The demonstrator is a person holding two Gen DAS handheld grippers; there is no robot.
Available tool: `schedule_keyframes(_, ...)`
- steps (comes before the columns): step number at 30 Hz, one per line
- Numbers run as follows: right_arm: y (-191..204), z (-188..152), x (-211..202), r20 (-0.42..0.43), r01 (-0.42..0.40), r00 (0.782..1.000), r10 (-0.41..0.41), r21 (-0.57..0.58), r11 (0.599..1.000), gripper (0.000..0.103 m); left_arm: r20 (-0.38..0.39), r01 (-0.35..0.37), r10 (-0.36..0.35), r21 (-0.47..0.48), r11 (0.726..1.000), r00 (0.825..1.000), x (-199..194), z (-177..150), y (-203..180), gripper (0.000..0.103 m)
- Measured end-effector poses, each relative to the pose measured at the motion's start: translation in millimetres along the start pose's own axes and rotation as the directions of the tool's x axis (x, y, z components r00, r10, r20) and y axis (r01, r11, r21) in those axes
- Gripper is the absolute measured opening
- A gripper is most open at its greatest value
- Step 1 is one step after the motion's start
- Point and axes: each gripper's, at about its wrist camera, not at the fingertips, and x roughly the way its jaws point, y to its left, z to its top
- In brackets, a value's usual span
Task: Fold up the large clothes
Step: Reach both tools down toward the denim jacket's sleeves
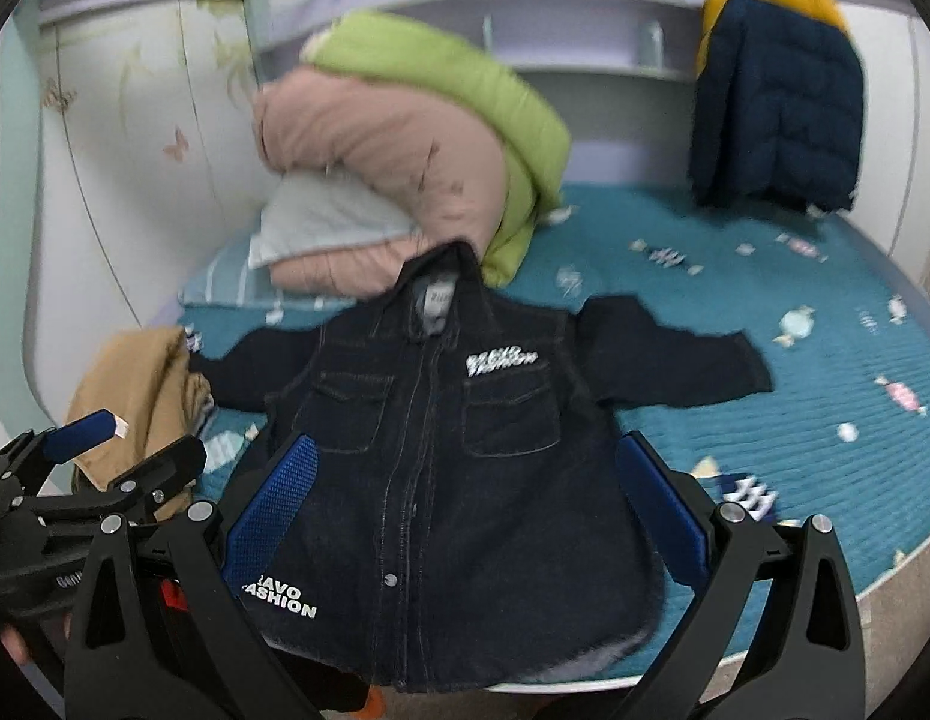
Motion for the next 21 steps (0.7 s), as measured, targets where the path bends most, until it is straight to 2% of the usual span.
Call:
schedule_keyframes(4,12.7,10.0,57.9,-0.045,-0.034,0.998,0.033,-0.020,0.999,0.096,-0.080,0.008,-0.015,-0.079,0.997,0.997,52.9,25.6,55.1,0.098)
schedule_keyframes(7,28.7,20.5,105.3,-0.073,-0.051,0.996,0.048,-0.035,0.998,0.096,-0.102,-0.060,0.047,-0.126,0.990,0.994,84.7,56.9,109.1,0.098)
schedule_keyframes(10,47.3,29.7,149.0,-0.088,-0.076,0.994,0.071,-0.061,0.995,0.096,-0.116,-0.183,0.166,-0.160,0.970,0.979,105.6,95.9,167.1,0.098)
schedule_keyframes(13,64.7,35.3,186.4,-0.098,-0.102,0.991,0.093,-0.088,0.991,0.096,-0.095,-0.220,0.205,-0.187,0.957,0.974,120.1,132.9,223.2,0.098)
schedule_keyframes(17,86.8,39.5,233.6,-0.115,-0.123,0.987,0.111,-0.107,0.987,0.096,-0.185,-0.246,0.200,-0.276,0.929,0.962,157.0,161.5,302.5,0.098)
schedule_keyframes(21,103.1,40.1,268.5,-0.137,-0.147,0.982,0.129,-0.126,0.981,0.096,-0.283,-0.341,0.253,-0.329,0.881,0.925,201.3,172.6,362.7,0.098)
